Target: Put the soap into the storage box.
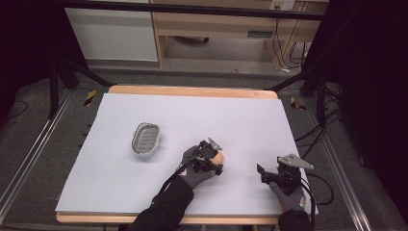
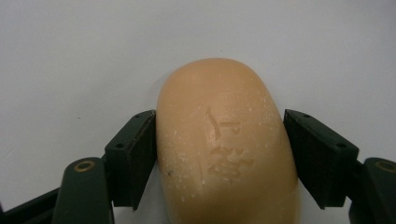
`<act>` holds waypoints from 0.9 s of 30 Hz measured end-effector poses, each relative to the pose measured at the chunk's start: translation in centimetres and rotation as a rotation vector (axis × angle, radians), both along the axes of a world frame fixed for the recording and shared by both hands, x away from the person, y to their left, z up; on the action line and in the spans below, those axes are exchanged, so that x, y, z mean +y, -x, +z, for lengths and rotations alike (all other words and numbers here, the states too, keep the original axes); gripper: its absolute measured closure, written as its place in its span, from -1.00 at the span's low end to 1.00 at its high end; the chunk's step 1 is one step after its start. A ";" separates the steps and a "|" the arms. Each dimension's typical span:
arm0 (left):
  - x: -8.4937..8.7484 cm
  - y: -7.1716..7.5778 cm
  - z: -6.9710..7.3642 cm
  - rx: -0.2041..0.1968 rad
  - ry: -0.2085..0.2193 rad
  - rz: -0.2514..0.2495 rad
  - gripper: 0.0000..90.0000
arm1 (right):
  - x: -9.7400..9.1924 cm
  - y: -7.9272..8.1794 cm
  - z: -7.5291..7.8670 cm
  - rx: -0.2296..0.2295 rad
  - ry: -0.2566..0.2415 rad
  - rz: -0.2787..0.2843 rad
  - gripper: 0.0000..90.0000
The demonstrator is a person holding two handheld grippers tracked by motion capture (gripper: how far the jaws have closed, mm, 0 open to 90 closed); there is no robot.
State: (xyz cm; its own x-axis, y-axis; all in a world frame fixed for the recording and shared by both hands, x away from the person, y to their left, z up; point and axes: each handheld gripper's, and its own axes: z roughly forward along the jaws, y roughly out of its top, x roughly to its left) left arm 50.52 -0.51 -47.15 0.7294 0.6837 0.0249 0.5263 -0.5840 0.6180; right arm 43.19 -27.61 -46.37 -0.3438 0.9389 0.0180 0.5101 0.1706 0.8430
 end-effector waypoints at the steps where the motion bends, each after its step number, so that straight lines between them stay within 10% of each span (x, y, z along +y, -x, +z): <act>1: 0.0 0.0 0.0 0.002 0.004 0.001 -0.38 | 0.0 0.0 0.0 0.000 0.000 0.000 -0.67; 27: 0.4 0.3 0.7 -0.001 0.033 0.024 -0.30 | -0.2 -0.1 -0.1 -0.003 0.006 -0.002 -0.68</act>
State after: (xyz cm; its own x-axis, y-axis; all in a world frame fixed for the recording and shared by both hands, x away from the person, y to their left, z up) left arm 50.27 -0.15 -46.43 0.7125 0.7017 0.0027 0.5395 -0.5502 0.6374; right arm 43.27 -27.78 -46.46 -0.3421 0.9396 0.0115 0.5077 0.1746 0.8436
